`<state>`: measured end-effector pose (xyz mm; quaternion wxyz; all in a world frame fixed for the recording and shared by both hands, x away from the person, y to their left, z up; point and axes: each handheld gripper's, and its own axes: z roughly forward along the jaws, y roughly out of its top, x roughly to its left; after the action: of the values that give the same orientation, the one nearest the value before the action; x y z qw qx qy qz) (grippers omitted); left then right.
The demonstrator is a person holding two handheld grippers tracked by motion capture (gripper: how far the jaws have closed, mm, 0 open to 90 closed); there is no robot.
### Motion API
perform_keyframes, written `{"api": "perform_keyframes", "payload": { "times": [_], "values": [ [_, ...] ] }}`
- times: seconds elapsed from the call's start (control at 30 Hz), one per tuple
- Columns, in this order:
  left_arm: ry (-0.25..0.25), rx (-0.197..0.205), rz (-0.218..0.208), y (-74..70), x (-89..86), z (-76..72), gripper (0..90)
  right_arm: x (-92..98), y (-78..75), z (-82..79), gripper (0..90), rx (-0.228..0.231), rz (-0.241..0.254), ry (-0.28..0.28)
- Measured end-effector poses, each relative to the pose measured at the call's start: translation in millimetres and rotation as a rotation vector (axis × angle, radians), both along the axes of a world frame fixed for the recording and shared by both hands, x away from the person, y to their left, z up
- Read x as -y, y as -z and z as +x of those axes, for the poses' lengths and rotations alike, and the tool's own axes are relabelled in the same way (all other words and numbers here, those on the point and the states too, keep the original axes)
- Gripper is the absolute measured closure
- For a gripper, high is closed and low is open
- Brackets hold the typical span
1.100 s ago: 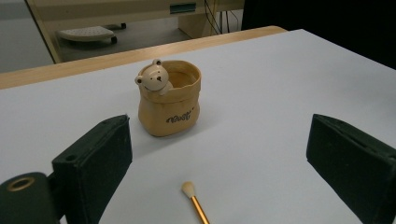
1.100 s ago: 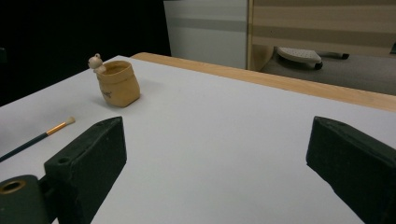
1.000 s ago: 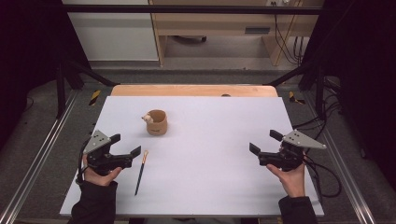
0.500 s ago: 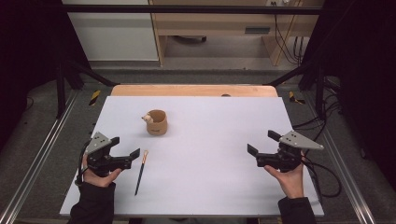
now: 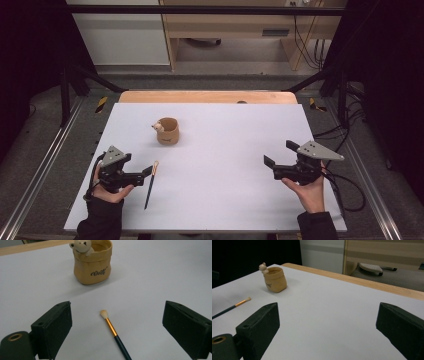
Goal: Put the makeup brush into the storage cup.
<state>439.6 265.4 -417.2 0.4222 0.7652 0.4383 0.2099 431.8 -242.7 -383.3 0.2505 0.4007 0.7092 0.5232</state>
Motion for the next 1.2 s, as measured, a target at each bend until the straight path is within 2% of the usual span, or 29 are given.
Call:
{"api": "perform_keyframes", "payload": {
  "times": [0.23, 0.3, 0.43, 0.53, 0.6, 0.8, 1.1, 1.2],
  "values": [
    [0.014, -0.043, 0.047, 8.6, 4.5, 2.5, 11.1, -0.7, 1.1, 0.2, 5.5, -0.004, -0.014, 0.0],
    [0.024, -0.066, 0.071, 12.6, 6.3, 3.7, 11.9, -0.6, 1.4, 0.4, 5.4, -0.002, -0.019, -0.002],
    [0.029, -0.083, 0.092, 16.3, 8.9, 4.3, 13.6, -0.6, 1.6, 0.5, 5.4, -0.003, -0.018, -0.003],
    [0.036, -0.113, 0.129, 21.5, 12.3, 6.4, 14.7, -0.8, 2.2, 0.6, 5.4, -0.006, -0.018, -0.003],
    [0.037, -0.129, 0.136, 24.1, 14.1, 7.0, 15.6, -0.9, 2.3, 0.7, 5.4, -0.007, -0.019, -0.002],
    [0.037, -0.145, 0.151, 29.2, 16.6, 8.1, 19.6, -0.9, 2.3, 0.8, 5.4, -0.007, -0.018, -0.001],
    [0.058, -0.181, 0.191, 35.3, 19.8, 9.3, 36.6, -1.7, 3.1, 1.3, 5.3, -0.013, -0.021, 0.001],
    [0.069, -0.193, 0.197, 36.8, 21.1, 9.7, 39.6, -1.8, 3.3, 1.6, 5.3, -0.01, -0.023, 0.0]
  ]
}}
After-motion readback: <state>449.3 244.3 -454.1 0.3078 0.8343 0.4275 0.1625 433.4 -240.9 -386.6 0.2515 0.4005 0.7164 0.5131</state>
